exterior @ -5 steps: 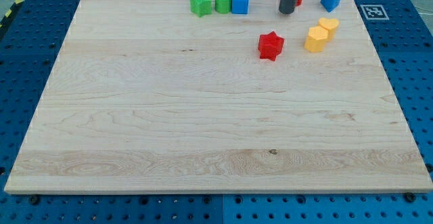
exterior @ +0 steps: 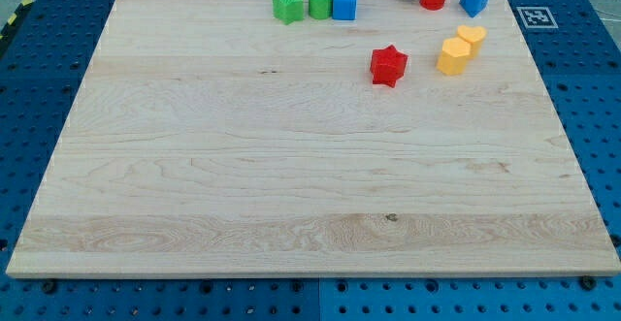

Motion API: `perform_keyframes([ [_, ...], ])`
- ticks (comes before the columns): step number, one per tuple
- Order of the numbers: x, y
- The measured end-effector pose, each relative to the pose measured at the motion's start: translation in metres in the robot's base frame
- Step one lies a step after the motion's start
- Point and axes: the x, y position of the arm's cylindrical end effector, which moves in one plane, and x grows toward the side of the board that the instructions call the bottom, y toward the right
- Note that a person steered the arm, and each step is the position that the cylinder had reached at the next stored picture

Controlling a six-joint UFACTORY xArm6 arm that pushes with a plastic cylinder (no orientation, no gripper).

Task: Push the red circle into blue triangle

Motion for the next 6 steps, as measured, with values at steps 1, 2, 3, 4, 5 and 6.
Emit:
perform_keyframes([
  [1, 0.001, -0.001],
  [2, 0.000, 0.002],
  [3, 0.001, 0.013],
  [4, 0.001, 0.017],
  [5, 0.000, 0.026],
  [6, 0.000, 0.027],
])
